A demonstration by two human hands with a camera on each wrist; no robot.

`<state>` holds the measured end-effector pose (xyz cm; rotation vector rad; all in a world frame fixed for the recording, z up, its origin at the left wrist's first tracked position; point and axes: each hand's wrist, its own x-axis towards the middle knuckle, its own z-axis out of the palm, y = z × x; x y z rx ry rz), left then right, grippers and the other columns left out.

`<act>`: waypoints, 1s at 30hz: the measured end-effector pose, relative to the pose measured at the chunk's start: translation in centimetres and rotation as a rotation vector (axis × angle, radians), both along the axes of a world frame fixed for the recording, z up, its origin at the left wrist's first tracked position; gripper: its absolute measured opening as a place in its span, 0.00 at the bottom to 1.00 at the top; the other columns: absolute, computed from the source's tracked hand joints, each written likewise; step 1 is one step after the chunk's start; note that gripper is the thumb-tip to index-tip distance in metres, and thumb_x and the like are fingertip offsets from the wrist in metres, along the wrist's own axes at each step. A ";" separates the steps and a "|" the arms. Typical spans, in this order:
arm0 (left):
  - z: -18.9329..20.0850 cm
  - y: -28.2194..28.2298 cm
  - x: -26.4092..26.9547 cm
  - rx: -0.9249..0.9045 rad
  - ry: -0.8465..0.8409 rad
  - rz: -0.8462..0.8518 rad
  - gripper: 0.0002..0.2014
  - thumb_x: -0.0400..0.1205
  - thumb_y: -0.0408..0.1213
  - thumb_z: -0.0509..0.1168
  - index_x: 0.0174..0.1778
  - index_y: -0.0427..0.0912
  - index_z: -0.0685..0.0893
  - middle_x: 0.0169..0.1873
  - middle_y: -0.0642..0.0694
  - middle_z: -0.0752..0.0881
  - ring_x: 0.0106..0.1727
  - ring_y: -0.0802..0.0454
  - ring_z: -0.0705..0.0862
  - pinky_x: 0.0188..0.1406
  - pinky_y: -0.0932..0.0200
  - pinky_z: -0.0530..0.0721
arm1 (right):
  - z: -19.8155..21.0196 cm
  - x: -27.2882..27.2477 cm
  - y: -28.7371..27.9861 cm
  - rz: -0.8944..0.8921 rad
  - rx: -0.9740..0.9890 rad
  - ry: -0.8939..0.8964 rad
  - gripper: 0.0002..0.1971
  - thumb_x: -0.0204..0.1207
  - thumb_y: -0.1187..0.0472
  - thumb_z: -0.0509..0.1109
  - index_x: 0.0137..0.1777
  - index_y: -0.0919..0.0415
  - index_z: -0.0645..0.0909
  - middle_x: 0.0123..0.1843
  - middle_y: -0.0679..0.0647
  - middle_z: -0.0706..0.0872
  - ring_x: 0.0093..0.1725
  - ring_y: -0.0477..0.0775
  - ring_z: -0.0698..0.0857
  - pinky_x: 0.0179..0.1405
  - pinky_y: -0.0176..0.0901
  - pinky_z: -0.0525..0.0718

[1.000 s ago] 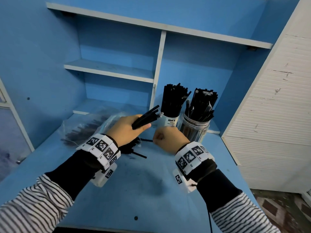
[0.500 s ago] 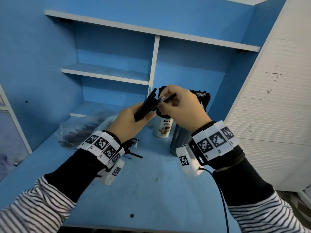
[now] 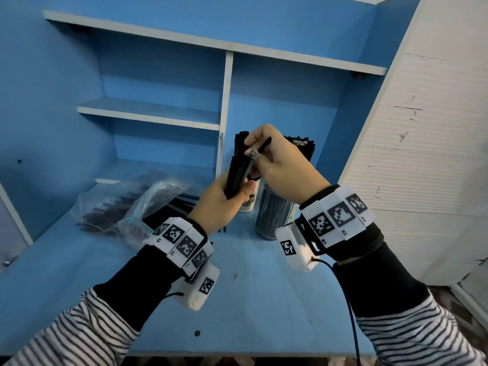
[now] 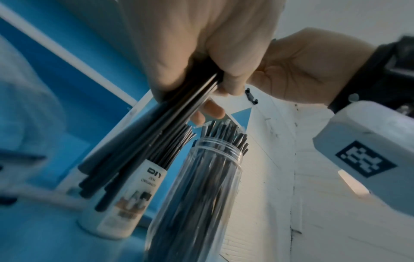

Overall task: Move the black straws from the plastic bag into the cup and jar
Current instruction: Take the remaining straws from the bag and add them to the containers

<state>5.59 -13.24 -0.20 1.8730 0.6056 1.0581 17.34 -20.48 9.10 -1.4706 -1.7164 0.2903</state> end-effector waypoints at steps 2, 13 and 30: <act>-0.1 -0.5 0.2 -0.046 -0.021 -0.084 0.15 0.86 0.38 0.60 0.46 0.26 0.77 0.30 0.42 0.75 0.30 0.55 0.74 0.33 0.74 0.75 | -0.2 0.1 0.0 0.017 0.019 -0.003 0.12 0.83 0.68 0.61 0.64 0.58 0.70 0.52 0.58 0.84 0.41 0.44 0.82 0.47 0.36 0.83; -2.7 0.1 1.1 -0.187 0.240 -0.158 0.11 0.81 0.44 0.69 0.39 0.41 0.80 0.35 0.43 0.87 0.43 0.50 0.88 0.51 0.63 0.83 | -2.1 -0.5 0.1 0.071 0.081 0.021 0.27 0.82 0.45 0.61 0.79 0.54 0.67 0.66 0.46 0.80 0.64 0.41 0.81 0.65 0.37 0.79; -2.2 0.2 0.1 -0.287 0.292 -0.062 0.19 0.75 0.60 0.70 0.25 0.52 0.76 0.24 0.50 0.83 0.34 0.49 0.87 0.58 0.37 0.85 | -2.5 1.0 -1.1 -0.161 0.093 -0.100 0.49 0.66 0.37 0.77 0.82 0.57 0.60 0.73 0.49 0.70 0.68 0.45 0.72 0.67 0.37 0.74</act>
